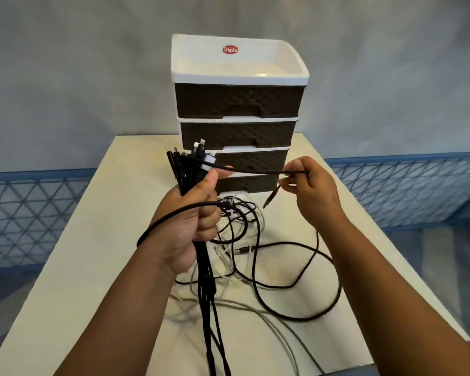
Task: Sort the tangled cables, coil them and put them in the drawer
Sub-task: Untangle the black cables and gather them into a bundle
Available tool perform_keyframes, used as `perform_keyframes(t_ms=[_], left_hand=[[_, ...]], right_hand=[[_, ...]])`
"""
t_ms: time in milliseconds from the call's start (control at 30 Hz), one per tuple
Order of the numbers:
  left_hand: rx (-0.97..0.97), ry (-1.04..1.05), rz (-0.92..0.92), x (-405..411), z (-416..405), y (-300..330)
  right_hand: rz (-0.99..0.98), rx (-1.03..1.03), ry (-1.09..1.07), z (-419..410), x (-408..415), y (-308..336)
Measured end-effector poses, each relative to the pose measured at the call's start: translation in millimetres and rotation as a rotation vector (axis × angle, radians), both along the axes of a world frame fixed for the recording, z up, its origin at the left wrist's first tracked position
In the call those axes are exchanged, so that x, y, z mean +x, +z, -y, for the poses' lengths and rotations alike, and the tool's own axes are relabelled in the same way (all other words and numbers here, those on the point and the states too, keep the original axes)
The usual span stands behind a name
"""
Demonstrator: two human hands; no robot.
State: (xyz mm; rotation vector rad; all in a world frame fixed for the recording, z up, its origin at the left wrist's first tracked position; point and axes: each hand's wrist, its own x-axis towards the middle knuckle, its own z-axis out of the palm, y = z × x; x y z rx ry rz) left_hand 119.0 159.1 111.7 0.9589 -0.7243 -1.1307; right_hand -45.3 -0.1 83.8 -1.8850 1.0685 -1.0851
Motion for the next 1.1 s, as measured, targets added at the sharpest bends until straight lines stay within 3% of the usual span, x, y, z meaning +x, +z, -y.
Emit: perform_keyframes(t_ms=[133, 300, 467, 600, 833, 1100], left_hand=[[0.014, -0.068, 0.005, -7, -5, -5], [0.047, -0.121, 0.03, -23, -20, -5], [0.104, -0.141, 0.114, -47, -46, 3], [0.228, -0.21, 0.231, -74, -76, 7], [0.404, -0.542, 0.493, -149, -129, -6], [0.731, -0.731, 0.845, -176, -178, -42]], right_hand=[[0.172, 0.013, 0.046, -16, -14, 21], [-0.043, 0.061, 0.118, -46, -47, 37], [0.084, 0.32, 0.672, -74, -114, 49], [0.273, 0.287, 0.938, -100, -151, 66], [0.5, 0.131, 0.446, -156, -206, 101], [0.1, 0.16, 0.264, -189, -242, 68]])
